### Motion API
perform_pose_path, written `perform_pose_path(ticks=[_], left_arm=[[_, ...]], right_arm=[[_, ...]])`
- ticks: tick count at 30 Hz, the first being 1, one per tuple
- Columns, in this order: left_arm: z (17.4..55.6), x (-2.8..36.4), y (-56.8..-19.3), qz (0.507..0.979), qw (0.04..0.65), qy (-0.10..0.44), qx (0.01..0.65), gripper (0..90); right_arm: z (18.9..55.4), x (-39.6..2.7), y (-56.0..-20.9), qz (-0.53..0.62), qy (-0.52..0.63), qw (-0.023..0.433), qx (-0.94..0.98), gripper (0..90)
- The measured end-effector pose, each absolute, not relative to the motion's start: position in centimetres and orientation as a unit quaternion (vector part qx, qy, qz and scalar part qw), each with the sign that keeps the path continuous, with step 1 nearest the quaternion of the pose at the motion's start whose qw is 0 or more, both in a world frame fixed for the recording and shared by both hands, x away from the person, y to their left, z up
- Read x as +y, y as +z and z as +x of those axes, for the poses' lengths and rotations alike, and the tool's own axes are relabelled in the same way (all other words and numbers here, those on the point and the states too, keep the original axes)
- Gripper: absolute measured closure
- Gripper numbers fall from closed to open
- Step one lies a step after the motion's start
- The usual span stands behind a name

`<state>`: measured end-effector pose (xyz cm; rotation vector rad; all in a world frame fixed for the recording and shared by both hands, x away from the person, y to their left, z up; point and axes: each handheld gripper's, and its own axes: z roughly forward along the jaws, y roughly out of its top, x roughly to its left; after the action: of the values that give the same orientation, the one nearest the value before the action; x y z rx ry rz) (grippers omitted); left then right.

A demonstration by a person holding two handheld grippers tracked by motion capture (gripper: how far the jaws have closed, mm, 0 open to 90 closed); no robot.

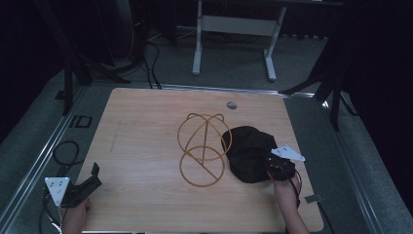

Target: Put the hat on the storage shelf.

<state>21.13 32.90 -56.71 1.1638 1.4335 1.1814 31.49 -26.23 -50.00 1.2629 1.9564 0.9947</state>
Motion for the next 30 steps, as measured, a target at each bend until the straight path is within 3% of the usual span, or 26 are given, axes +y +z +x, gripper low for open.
perform_pose_path(ticks=[14, 30], left_arm=[[21.1, 32.9, -56.7, 0.472, 0.457, 0.479, 0.582, 0.5], [21.1, 32.9, -56.7, 0.471, 0.457, 0.479, 0.583, 0.5]], right_arm=[[31.1, -26.3, -47.1, 0.466, 0.402, 0.316, 0.722, 86.6], [30.4, -27.0, -40.9, 0.444, 0.444, 0.358, 0.691, 86.5]])
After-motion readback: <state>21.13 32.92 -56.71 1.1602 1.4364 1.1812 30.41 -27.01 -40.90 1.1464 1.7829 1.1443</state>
